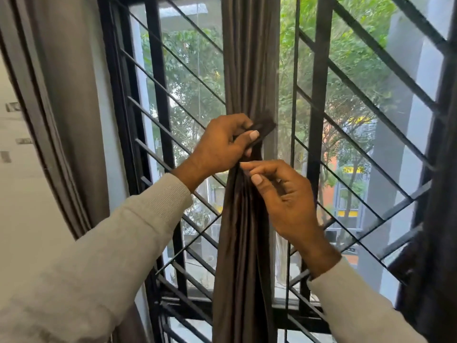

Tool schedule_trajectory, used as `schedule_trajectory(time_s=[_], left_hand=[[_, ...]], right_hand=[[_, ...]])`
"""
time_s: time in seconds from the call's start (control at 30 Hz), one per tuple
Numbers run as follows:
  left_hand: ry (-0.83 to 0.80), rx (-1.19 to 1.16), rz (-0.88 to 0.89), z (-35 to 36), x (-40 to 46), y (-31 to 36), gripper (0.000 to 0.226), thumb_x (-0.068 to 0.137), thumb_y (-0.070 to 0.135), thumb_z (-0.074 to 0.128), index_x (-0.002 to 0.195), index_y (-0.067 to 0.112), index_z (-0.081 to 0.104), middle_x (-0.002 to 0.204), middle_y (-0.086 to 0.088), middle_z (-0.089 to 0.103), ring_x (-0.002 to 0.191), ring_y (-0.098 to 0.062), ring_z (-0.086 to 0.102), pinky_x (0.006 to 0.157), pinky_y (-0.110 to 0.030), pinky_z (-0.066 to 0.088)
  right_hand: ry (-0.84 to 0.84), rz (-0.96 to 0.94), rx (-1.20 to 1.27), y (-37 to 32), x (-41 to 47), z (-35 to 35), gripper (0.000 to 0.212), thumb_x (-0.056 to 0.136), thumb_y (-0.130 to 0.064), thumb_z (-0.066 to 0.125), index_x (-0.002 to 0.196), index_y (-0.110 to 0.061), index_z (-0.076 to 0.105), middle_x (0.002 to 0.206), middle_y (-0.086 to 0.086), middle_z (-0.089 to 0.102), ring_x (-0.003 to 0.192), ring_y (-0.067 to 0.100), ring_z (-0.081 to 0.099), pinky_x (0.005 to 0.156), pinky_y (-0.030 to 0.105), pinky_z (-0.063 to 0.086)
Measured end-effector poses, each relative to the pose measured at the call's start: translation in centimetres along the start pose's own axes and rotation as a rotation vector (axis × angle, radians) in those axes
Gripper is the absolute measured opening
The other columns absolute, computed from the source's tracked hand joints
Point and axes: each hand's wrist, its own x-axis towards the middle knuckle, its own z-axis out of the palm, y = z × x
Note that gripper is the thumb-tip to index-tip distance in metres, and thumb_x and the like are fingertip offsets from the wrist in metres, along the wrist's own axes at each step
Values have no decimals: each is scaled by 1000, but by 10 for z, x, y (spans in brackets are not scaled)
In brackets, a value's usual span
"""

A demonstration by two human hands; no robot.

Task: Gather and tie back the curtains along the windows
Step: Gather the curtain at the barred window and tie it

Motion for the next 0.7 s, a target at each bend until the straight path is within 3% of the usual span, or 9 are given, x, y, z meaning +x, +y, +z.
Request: schedule_trajectory(time_s=[0.13,0.27,0.4,0.47,0.57,0.7], left_hand=[[103,-91,32,-4,0,-15,17,91,9,80,98,-5,73,84,-9,73,75,-12,63,75,-19,47],[116,-3,126,1,-7,-31,14,89,3,82,99,-4,76,94,-15,75,81,-20,67,77,-12,44],[100,28,179,2,-7,-37,9,89,4,83,97,6,79,95,-8,76,85,-17,71,75,-22,53],[98,55,186,3,-6,-38,9,89,5,83,98,5,79,97,-6,76,88,-18,72,75,-29,58],[150,42,197,9,-10,-40,10,87,2,83,96,3,78,101,-9,72,91,-20,71,74,-34,61],[297,-33,85,19,-18,-39,14,90,8,82,97,5,70,103,-11,65,93,-21,67,72,-29,58]], right_hand=[[287,191,8,45,7,1,10,102,-11,68,108,-18,73,102,5,74,94,13,71,84,38,59],[273,230,-111,74,16,10,12,99,-14,73,107,-24,75,101,1,76,95,14,73,88,36,61],[408,173,-258,78,17,8,25,88,-13,83,108,-24,72,105,2,69,87,9,68,81,33,60],[467,200,-382,81,19,0,46,80,-18,90,121,-21,67,119,4,60,98,9,62,87,27,55],[407,288,-460,85,21,-13,71,81,-31,90,141,-25,55,139,4,54,121,16,57,102,31,51],[355,329,-350,76,25,-20,54,92,-26,81,140,-26,58,128,-2,70,109,4,66,100,21,56]])
